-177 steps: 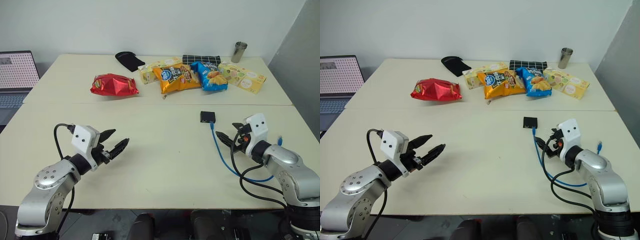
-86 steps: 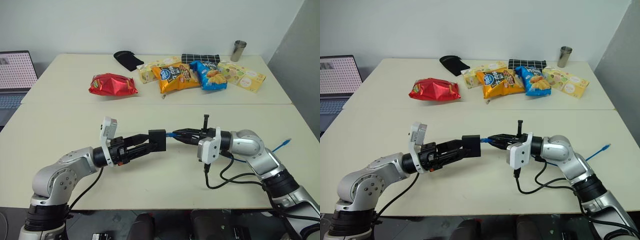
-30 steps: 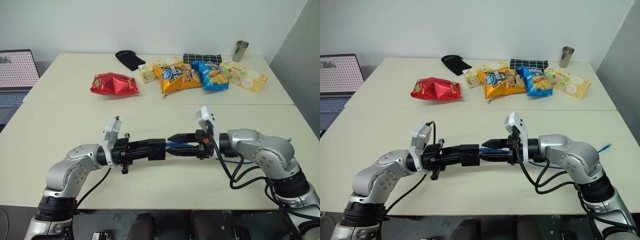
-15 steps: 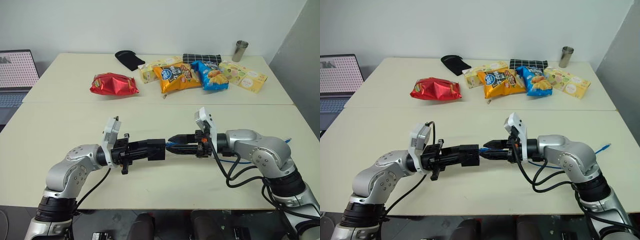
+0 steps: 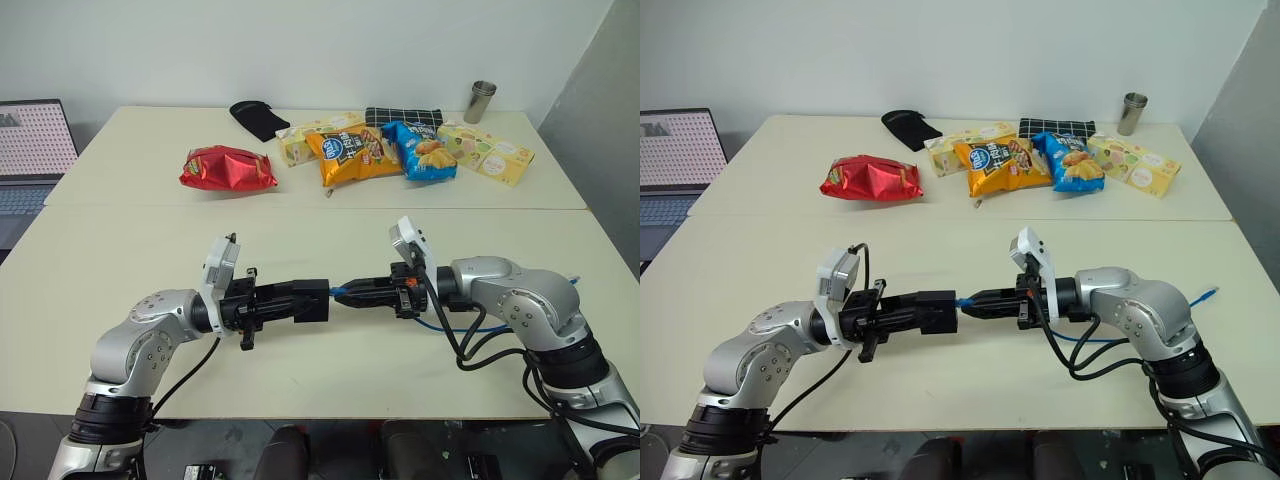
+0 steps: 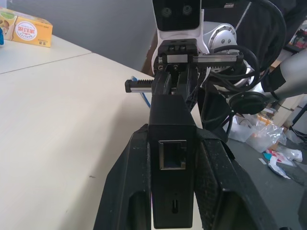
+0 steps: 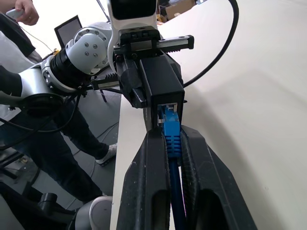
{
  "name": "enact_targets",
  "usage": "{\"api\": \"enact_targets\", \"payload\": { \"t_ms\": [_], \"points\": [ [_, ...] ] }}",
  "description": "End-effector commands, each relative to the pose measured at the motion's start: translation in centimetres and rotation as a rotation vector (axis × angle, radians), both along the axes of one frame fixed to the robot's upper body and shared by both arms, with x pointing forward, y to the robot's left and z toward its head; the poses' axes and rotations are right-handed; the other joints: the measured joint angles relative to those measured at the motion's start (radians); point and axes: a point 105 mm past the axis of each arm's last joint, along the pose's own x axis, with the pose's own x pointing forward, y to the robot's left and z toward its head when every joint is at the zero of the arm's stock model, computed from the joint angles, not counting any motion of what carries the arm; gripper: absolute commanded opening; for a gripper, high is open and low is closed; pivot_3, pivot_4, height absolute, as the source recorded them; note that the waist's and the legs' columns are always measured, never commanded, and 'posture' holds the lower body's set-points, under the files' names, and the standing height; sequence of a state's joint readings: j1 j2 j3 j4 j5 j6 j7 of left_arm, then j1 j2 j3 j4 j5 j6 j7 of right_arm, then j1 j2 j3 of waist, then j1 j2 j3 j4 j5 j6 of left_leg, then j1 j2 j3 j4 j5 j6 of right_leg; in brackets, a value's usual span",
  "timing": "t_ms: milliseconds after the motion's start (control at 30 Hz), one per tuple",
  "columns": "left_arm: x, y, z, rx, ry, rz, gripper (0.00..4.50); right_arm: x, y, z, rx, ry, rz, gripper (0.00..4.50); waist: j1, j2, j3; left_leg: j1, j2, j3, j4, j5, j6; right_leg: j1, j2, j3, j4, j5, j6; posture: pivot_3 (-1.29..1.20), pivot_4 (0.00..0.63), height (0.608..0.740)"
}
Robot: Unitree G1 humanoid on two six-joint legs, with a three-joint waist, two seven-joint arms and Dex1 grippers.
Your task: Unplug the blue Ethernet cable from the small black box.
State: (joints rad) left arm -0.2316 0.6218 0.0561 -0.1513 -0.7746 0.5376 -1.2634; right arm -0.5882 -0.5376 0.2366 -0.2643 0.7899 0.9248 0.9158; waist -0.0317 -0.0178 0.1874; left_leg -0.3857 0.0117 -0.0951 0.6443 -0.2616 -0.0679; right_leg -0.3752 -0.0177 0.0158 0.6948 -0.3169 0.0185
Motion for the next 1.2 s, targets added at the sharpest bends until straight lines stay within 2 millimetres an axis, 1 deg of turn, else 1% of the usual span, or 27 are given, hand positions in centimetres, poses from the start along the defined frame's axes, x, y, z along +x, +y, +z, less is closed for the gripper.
{"api": "enact_targets", "payload": {
  "t_ms": [33, 167, 233, 267, 333, 400, 433, 467, 567, 667, 800, 967, 1200],
  "points": [
    [-0.5, 0.2, 0.5, 0.004, -0.03, -0.016, 0.79, 0.3, -0.3, 1.5, 0.017, -0.054, 0.002, 0.02, 0.0, 0.0, 0.0, 0.0, 0.0, 0.0, 0.0, 0.0, 0.0, 0.0, 0.0, 0.0, 0.0, 0.0, 0.0, 0.0, 0.15, 0.74],
    [-0.5, 0.2, 0.5, 0.001, -0.03, -0.015, 0.79, -0.2, -0.2, 1.5, 0.008, -0.05, 0.035, 0.02, 0.0, 0.0, 0.0, 0.0, 0.0, 0.0, 0.0, 0.0, 0.0, 0.0, 0.0, 0.0, 0.0, 0.0, 0.0, 0.0, 0.15, 0.74],
    [-0.4, 0.2, 0.6, 0.0, -0.029, -0.015, 0.79, -0.5, -0.3, 1.6, 0.011, -0.052, 0.049, 0.72, 0.0, 0.0, 0.0, 0.0, 0.0, 0.0, 0.0, 0.0, 0.0, 0.0, 0.0, 0.0, 0.0, 0.0, 0.0, 0.0, 0.15, 0.74],
    [-0.4, 0.2, 0.6, -0.001, -0.028, -0.015, 0.79, -0.5, -0.3, 1.6, 0.01, -0.053, 0.051, 0.73, 0.0, 0.0, 0.0, 0.0, 0.0, 0.0, 0.0, 0.0, 0.0, 0.0, 0.0, 0.0, 0.0, 0.0, 0.0, 0.0, 0.15, 0.74],
    [-0.3, 0.2, 0.6, -0.002, -0.027, -0.014, 0.79, -0.6, -0.4, 1.5, 0.005, -0.056, 0.053, 1.3, 0.0, 0.0, 0.0, 0.0, 0.0, 0.0, 0.0, 0.0, 0.0, 0.0, 0.0, 0.0, 0.0, 0.0, 0.0, 0.0, 0.15, 0.74],
    [-0.3, 0.2, 0.6, -0.003, -0.024, -0.015, 0.79, -0.8, -0.6, 1.6, 0.004, -0.045, 0.059, 1.56, 0.0, 0.0, 0.0, 0.0, 0.0, 0.0, 0.0, 0.0, 0.0, 0.0, 0.0, 0.0, 0.0, 0.0, 0.0, 0.0, 0.15, 0.74],
    [-0.3, 0.1, 0.6, -0.005, -0.023, -0.016, 0.79, -1.0, -0.8, 1.6, 0.003, -0.033, 0.064, 1.8, 0.0, 0.0, 0.0, 0.0, 0.0, 0.0, 0.0, 0.0, 0.0, 0.0, 0.0, 0.0, 0.0, 0.0, 0.0, 0.0, 0.15, 0.74],
    [-0.2, 0.1, 0.6, -0.006, -0.022, -0.017, 0.79, -1.1, -0.9, 1.6, 0.005, -0.02, 0.062, 1.85, 0.0, 0.0, 0.0, 0.0, 0.0, 0.0, 0.0, 0.0, 0.0, 0.0, 0.0, 0.0, 0.0, 0.0, 0.0, 0.0, 0.15, 0.74],
    [-0.1, -0.2, 0.7, -0.023, -0.021, -0.019, 0.79, -1.0, -1.0, 1.4, 0.044, 0.02, -0.002, 1.85, 0.001, 0.0, 0.0, 0.0, 0.0, 0.0, 0.0, 0.0, 0.0, 0.0, 0.0, 0.0, -0.001, 0.0, 0.0, 0.0, 0.15, 0.74],
    [0.0, -0.3, 0.9, -0.036, -0.018, -0.015, 0.79, -1.0, -0.6, 1.3, 0.088, 0.039, -0.062, 1.85, 0.0, 0.0, 0.0, 0.0, 0.0, -0.001, 0.0, 0.0, 0.0, 0.0, 0.0, 0.0, -0.001, 0.0, 0.0, 0.0, 0.15, 0.74],
    [0.0, -0.4, 0.9, -0.041, -0.015, -0.014, 0.79, -1.1, -0.2, 1.2, 0.121, 0.054, -0.101, 1.85, 0.0, 0.0, 0.0, 0.0, 0.0, -0.001, 0.0, 0.0, 0.0, 0.0, 0.0, 0.0, 0.0, 0.0, 0.0, 0.0, 0.15, 0.74],
    [0.1, -0.6, 1.0, -0.048, -0.012, -0.014, 0.79, -1.1, 0.1, 1.3, 0.146, 0.062, -0.127, 1.85, 0.0, 0.0, 0.0, 0.0, 0.0, 0.0, 0.0, 0.0, 0.0, 0.0, 0.0, 0.0, 0.0, 0.0, 0.0, 0.0, 0.15, 0.74],
    [0.3, -0.6, 1.2, -0.059, -0.014, -0.006, 0.79, -1.1, -0.2, 1.1, 0.13, 0.061, -0.12, 1.85, 0.0, 0.0, 0.0, 0.0, 0.0, 0.0, 0.0, 0.0, 0.0, 0.0, 0.001, 0.0, -0.001, 0.0, 0.0, 0.0, 0.15, 0.74]
  ]
}}
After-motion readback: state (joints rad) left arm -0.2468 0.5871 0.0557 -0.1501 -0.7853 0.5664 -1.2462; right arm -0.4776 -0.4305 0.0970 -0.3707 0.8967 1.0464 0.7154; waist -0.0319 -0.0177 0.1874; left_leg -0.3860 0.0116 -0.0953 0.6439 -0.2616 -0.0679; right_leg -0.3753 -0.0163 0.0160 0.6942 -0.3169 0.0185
